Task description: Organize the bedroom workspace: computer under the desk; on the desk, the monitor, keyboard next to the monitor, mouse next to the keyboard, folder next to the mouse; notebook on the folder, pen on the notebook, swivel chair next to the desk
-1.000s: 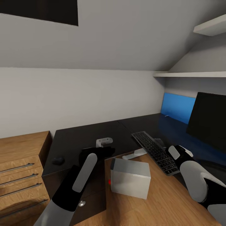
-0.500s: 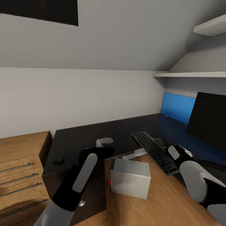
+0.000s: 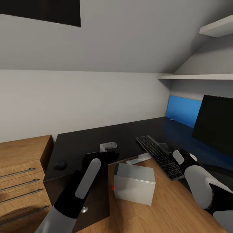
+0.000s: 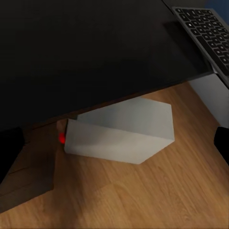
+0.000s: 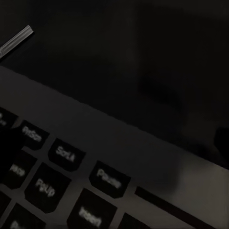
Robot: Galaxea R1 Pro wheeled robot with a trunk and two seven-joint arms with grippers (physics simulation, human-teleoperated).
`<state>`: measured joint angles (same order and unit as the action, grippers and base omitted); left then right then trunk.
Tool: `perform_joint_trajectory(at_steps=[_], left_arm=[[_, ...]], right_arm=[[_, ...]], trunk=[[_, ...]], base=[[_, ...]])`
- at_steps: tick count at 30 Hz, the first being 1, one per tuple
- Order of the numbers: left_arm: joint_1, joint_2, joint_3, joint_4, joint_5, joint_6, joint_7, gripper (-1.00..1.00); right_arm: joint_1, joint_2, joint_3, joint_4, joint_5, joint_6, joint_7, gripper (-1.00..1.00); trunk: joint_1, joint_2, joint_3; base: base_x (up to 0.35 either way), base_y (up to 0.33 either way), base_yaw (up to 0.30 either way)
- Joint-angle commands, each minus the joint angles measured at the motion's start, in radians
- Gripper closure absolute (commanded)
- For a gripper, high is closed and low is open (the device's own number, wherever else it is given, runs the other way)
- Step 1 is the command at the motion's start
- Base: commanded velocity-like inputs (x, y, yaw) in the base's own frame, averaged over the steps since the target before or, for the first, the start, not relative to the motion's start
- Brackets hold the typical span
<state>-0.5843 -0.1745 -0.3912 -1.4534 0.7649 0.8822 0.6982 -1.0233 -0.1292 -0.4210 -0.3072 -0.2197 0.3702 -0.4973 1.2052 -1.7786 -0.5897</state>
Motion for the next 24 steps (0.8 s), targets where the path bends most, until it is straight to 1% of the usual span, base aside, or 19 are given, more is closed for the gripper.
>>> perform_joint_trajectory(at_steps=[1, 4, 10, 18, 24], left_arm=[[-0.001, 0.000, -0.004, -0.001, 0.010, 0.001, 0.010, -1.00], [0.000, 0.000, -0.007, -0.001, 0.010, 0.001, 0.010, -1.00], [-0.001, 0.000, -0.009, 0.011, 0.010, 0.001, 0.011, -1.00], [-0.001, 0.000, -0.010, 0.014, 0.009, 0.000, 0.012, -1.00], [-0.001, 0.000, -0.020, 0.014, 0.010, 0.000, 0.012, -1.00]], right_arm=[[0.000, 0.002, -0.009, 0.008, -0.027, 0.001, -0.004, -1.00], [0.000, 0.008, -0.009, 0.008, -0.027, 0.002, -0.005, -1.00], [0.000, 0.029, -0.009, 0.008, -0.027, 0.003, -0.006, -1.00], [0.000, 0.043, -0.009, 0.008, -0.026, 0.001, -0.006, -1.00], [0.000, 0.047, -0.009, 0.009, -0.026, 0.002, -0.006, -1.00]], trunk=[[0.000, 0.000, -0.001], [0.000, 0.000, -0.001], [0.000, 0.000, -0.001], [0.000, 0.000, -0.001], [0.000, 0.000, -0.001]], base=[[0.000, 0.000, 0.000], [0.000, 0.000, 0.000], [0.000, 0.000, 0.000], [0.000, 0.000, 0.000], [0.000, 0.000, 0.000]])
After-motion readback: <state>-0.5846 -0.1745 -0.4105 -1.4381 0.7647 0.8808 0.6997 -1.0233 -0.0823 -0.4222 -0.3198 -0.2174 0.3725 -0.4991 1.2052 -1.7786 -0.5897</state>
